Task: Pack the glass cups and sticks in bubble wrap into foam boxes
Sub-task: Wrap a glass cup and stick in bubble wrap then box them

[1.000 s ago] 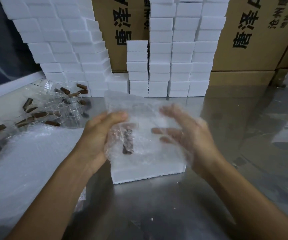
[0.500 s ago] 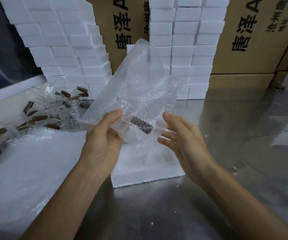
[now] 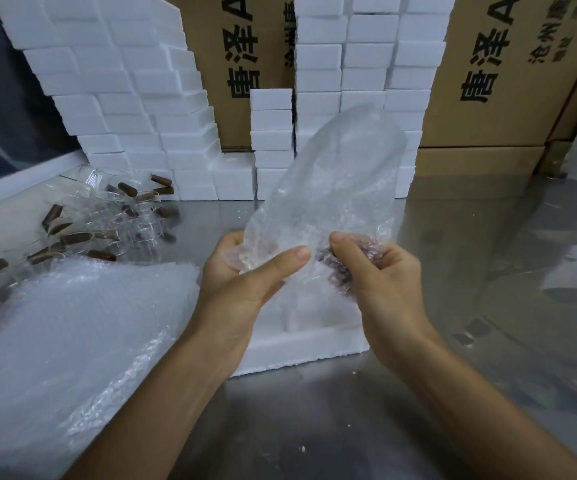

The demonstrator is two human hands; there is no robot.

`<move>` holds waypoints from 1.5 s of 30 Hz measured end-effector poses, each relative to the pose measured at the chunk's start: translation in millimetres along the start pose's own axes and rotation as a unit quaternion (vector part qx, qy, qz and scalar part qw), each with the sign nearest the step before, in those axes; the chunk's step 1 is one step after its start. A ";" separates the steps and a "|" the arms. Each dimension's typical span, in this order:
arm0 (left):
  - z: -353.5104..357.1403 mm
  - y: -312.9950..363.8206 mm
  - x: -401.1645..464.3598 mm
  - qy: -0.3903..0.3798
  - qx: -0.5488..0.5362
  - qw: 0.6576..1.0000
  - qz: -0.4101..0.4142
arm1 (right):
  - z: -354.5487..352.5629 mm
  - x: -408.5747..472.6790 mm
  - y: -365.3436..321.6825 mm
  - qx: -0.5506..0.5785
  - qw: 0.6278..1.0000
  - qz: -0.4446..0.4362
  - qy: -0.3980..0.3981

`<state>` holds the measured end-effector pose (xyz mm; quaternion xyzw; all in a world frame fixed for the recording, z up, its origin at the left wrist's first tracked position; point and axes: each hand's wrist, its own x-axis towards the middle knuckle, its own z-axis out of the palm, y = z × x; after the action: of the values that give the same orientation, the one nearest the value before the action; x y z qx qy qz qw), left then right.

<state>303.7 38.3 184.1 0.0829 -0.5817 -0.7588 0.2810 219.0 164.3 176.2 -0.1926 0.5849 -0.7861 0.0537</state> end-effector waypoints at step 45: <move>-1.6 17.8 -0.3 0.087 -0.029 0.996 0.016 | 6.9 -13.7 6.6 -0.164 0.966 -0.145 -0.140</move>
<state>310.6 34.2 200.0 0.1309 -0.5341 -0.7608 0.3446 233.2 160.3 168.4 -0.3892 0.6581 -0.6444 -0.0116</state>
